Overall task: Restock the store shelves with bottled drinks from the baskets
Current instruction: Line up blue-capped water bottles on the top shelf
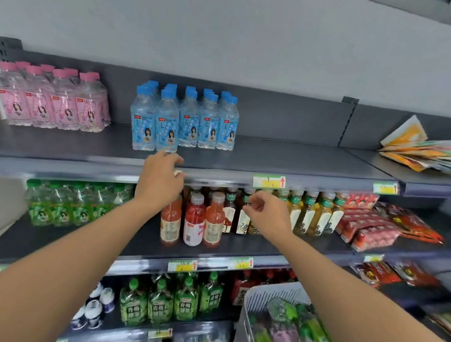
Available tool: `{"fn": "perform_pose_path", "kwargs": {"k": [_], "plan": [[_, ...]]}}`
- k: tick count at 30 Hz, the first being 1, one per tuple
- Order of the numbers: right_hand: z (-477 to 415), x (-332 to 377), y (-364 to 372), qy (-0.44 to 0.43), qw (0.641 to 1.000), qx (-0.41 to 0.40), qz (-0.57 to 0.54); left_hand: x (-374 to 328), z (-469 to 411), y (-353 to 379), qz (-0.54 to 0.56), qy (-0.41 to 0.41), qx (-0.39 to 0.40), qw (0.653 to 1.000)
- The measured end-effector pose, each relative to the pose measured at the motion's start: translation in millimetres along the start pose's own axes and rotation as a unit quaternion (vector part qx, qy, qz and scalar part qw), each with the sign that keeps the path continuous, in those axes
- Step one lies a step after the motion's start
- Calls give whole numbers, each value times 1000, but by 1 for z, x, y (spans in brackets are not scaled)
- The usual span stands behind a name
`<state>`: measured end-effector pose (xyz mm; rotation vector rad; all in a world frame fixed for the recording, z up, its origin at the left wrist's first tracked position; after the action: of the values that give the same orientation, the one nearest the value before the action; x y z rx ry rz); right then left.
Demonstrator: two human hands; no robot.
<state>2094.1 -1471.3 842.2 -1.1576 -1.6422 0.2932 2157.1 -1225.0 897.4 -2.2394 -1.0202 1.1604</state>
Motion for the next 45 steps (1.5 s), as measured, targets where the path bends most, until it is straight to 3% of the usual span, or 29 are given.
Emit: {"fn": "perform_pose_path", "kwargs": {"k": [10, 19, 30, 35, 39, 43, 45], "plan": [[120, -126, -48, 100, 982, 88, 136, -50, 148, 69, -11, 49, 133, 990], [249, -206, -62, 220, 951, 134, 169, -79, 281, 129, 3, 86, 257, 963], [337, -313, -30, 305, 904, 265, 142, -140, 416, 222, -64, 146, 377, 913], [364, -366, -1, 318, 872, 350, 124, -144, 476, 297, -131, 104, 495, 853], [385, -402, 18, 340, 858, 372, 100, -131, 526, 335, -168, 24, 574, 801], [405, -427, 46, 360, 836, 406, 77, -105, 560, 362, -172, -93, 580, 791], [415, -438, 57, 397, 827, 394, 59, -86, 578, 374, -131, -220, 573, 778]]}}
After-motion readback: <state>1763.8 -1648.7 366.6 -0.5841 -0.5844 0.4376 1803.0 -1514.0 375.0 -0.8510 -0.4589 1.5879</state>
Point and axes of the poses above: each hand's wrist, its own z-axis away from the middle knuckle, its own y-axis out of the palm, x = y × z, the point moved 9 cm from there along -z, towards the middle knuckle, and after that the axes turned 7 degrees about -x, right-handed, at the moved point
